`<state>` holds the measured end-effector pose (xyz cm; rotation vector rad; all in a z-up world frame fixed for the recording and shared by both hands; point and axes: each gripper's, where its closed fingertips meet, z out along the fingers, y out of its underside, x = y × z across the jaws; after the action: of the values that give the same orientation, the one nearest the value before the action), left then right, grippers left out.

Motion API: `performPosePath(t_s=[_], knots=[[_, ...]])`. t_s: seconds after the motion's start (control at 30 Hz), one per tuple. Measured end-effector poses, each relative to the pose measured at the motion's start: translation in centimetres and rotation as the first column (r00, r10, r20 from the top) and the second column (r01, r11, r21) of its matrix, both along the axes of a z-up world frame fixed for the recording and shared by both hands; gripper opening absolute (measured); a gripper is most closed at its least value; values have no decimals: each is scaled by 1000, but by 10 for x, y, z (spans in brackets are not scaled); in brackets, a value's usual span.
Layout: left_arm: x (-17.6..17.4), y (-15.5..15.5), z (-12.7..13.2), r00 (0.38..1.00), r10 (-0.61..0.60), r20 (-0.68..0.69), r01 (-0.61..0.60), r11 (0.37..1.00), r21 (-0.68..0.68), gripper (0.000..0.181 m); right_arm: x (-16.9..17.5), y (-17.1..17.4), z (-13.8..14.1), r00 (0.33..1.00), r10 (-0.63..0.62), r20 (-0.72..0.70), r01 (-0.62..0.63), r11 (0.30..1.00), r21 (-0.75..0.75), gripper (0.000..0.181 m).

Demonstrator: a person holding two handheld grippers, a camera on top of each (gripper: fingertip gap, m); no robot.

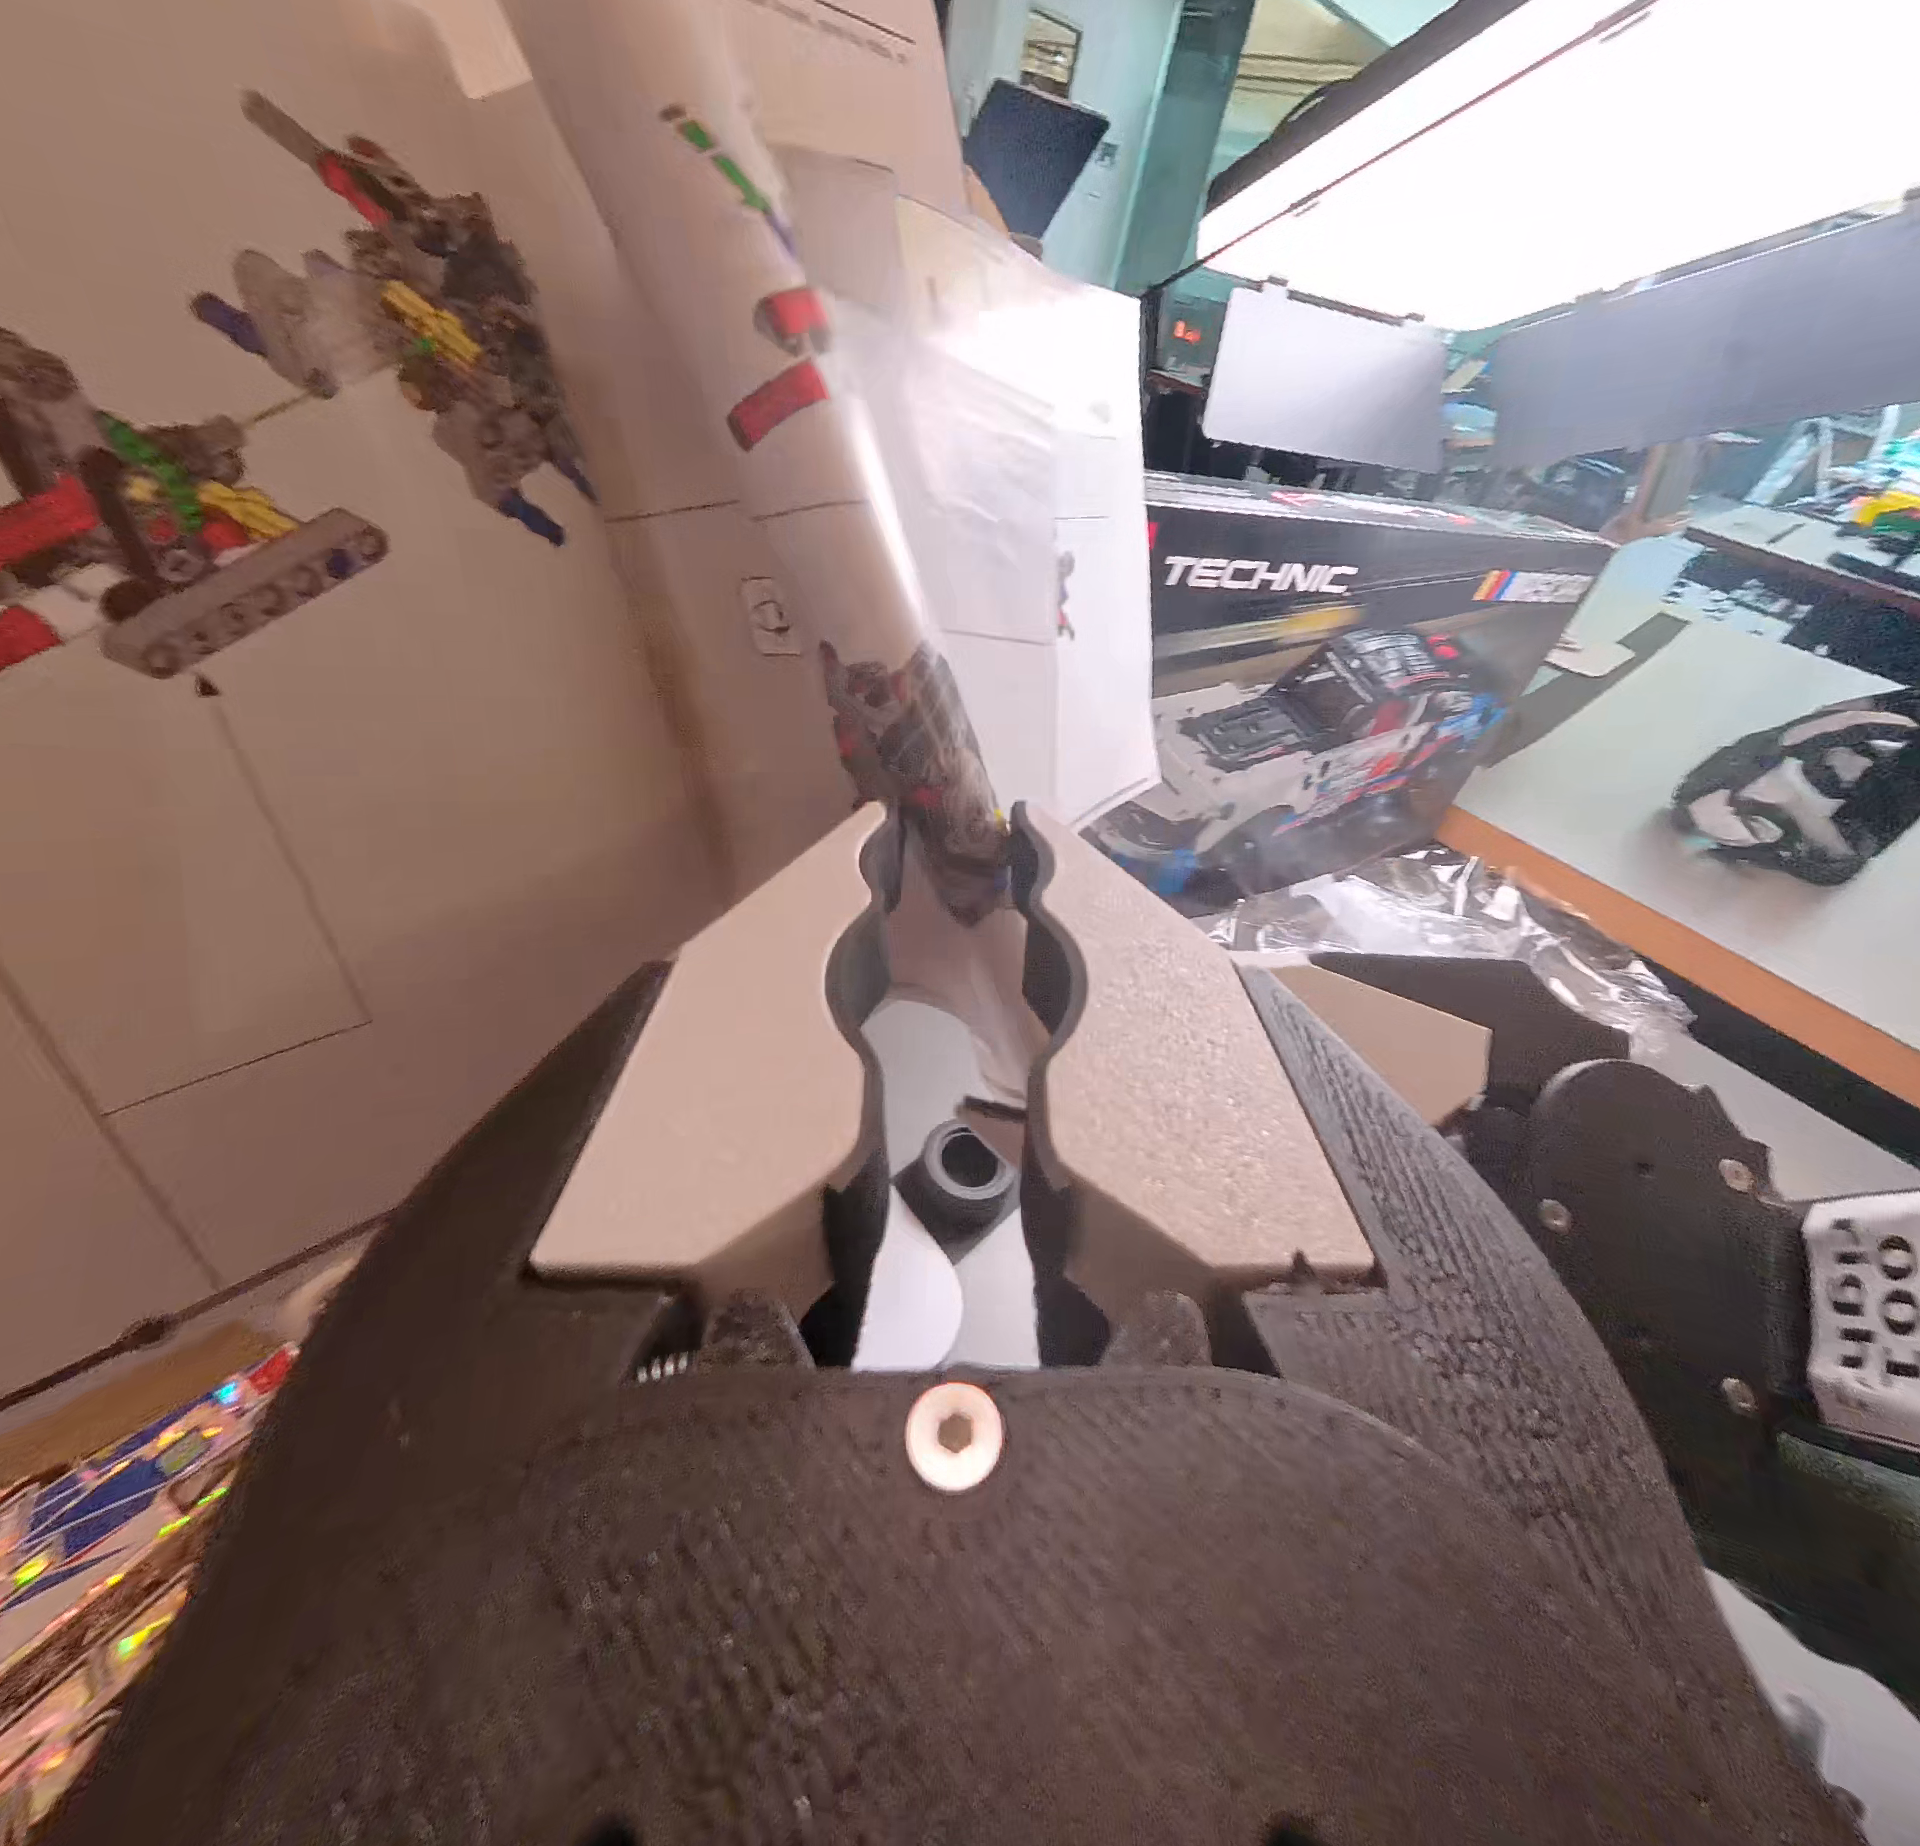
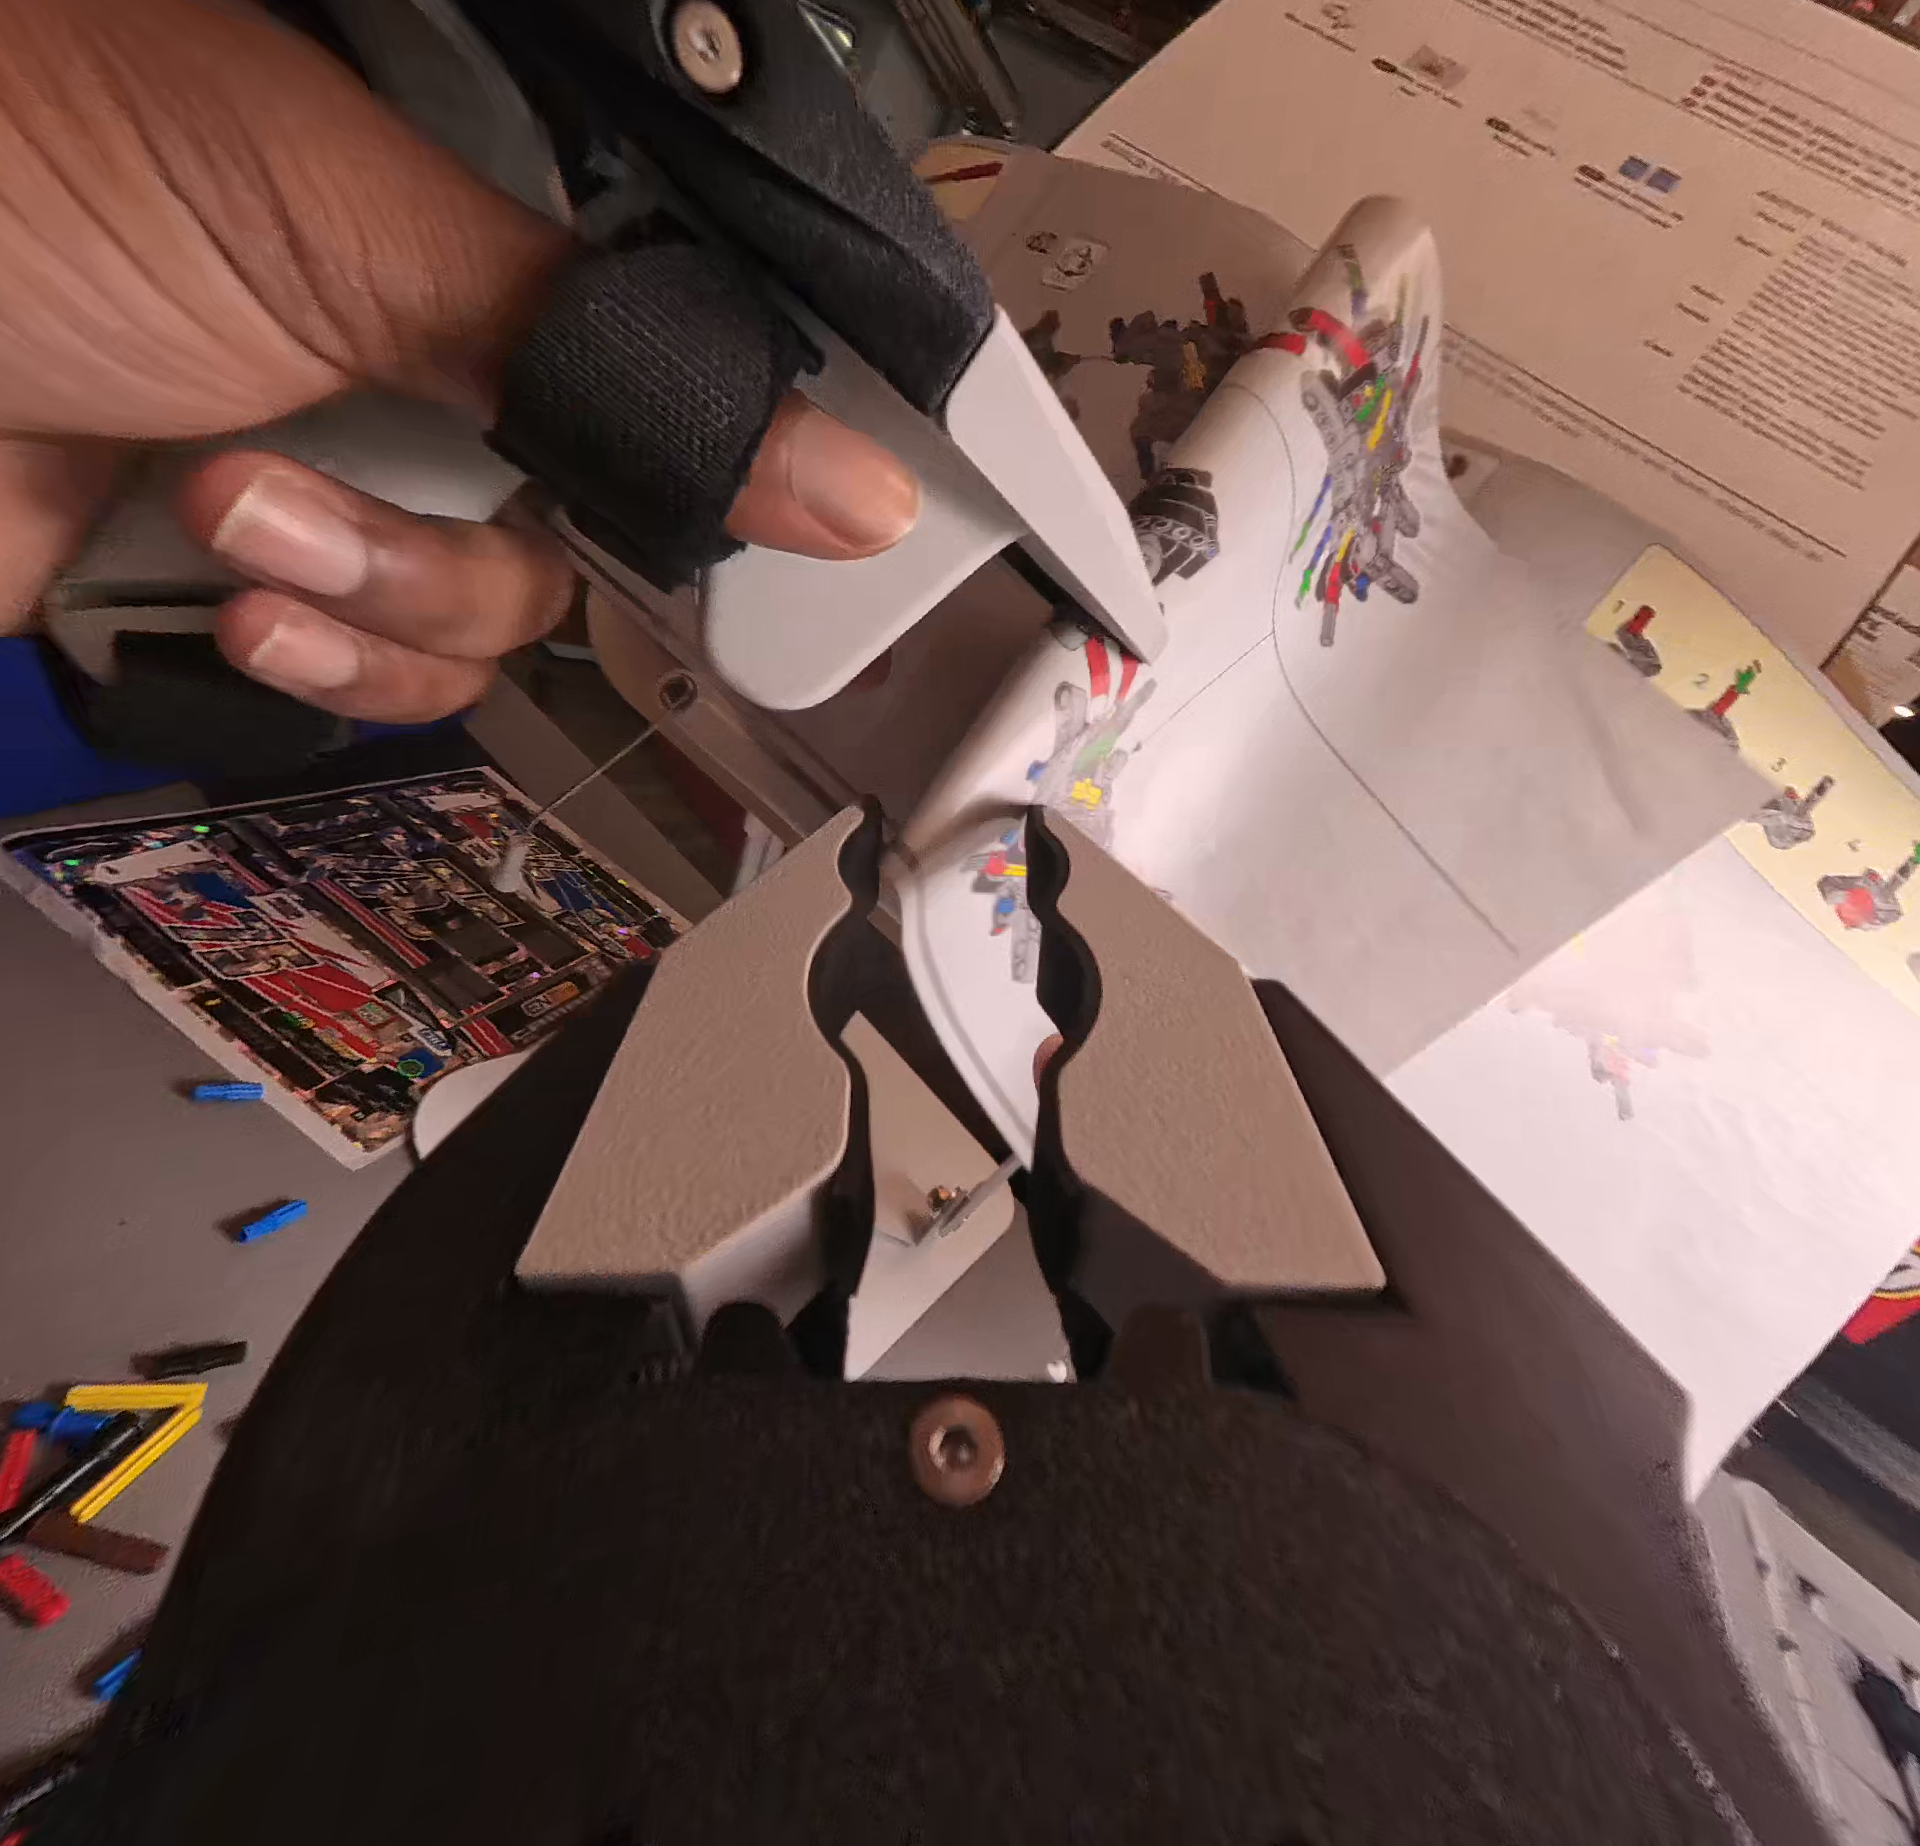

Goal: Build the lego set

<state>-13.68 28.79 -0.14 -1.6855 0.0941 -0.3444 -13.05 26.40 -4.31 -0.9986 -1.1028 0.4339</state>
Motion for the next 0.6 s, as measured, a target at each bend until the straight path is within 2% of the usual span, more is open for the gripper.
performPosePath(t_s=[0.1,0.2,0.37,0.5,0.6], knots=[[-19,-12,-2,999,35,-11,-35,999,23,10,8,-20,0,994,103,-19,-104,995,-9,28],[-46,-25,-6,998,63,18,-63,998,30,7,32,-29,8,982,163,-97,-167,985,-39,31],[-81,-36,-16,990,71,123,-73,997,14,6,68,3,10,974,94,-208,-132,975,-178,44],[-97,-38,-18,981,77,177,-82,996,25,6,48,15,-15,973,151,-176,-214,875,-434,70],[-110,-40,-22,972,84,221,-89,996,14,5,24,6,-26,954,236,-183,-298,776,-556,74]])
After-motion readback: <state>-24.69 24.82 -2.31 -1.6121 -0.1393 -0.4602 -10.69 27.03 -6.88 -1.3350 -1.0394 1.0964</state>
